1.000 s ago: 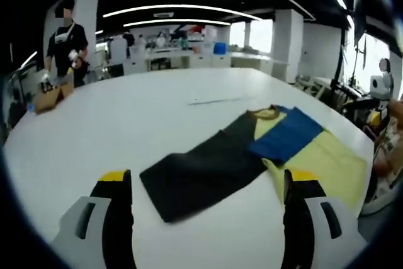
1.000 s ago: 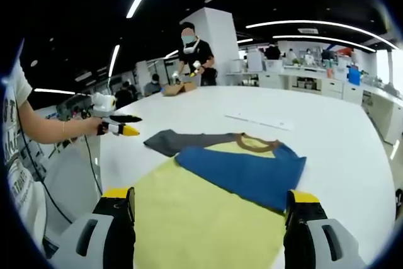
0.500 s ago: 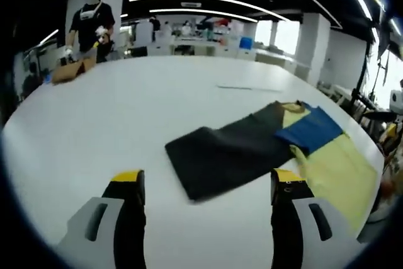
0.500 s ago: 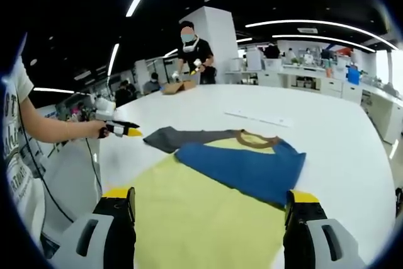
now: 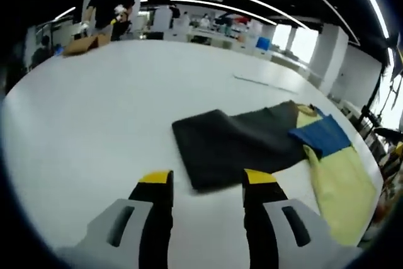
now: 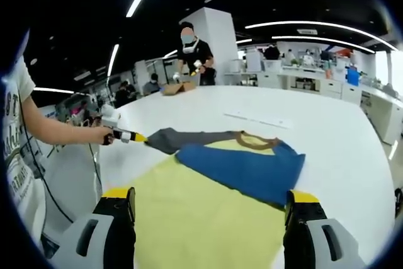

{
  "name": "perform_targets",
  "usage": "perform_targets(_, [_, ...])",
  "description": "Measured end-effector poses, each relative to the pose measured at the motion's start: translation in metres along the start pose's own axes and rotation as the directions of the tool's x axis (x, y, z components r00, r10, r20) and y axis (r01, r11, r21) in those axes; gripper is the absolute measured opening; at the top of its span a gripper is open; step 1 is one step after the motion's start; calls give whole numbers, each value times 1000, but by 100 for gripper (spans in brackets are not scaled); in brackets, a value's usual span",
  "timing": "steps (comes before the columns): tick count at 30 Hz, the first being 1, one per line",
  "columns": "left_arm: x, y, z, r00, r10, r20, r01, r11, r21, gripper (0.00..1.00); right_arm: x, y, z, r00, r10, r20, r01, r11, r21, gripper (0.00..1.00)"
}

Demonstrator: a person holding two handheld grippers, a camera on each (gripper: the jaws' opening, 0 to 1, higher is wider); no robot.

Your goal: Fold the garment on the visible template until the final outline fits inside the template.

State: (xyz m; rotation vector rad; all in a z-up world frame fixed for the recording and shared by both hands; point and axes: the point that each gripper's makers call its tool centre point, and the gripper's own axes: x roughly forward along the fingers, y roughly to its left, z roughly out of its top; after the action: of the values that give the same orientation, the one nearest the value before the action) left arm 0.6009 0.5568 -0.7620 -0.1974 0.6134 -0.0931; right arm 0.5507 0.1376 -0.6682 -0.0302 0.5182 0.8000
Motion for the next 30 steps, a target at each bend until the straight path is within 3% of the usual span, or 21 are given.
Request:
perform_targets(11, [6, 6, -8, 1000, 15, -22, -18, 994, -108, 13, -3, 0, -2, 1000, -8, -4, 8, 1000, -2, 99])
perform_targets(18, [6, 7, -8, 999, 23, -36, -27, 993, -114, 2, -2, 0, -5, 1000, -13, -8, 13, 1000, 1, 99])
perform_targets(23, [2, 1, 4, 1000, 18, -6, -19, 995, -101, 1, -3, 0, -6, 1000, -14, -13, 14, 1000, -1, 98])
perform_targets(30, [-3, -18, 34, 997, -36, 76, 43, 994, -101, 1, -4, 2, -7, 1000, -8, -14, 8, 1000, -2, 99])
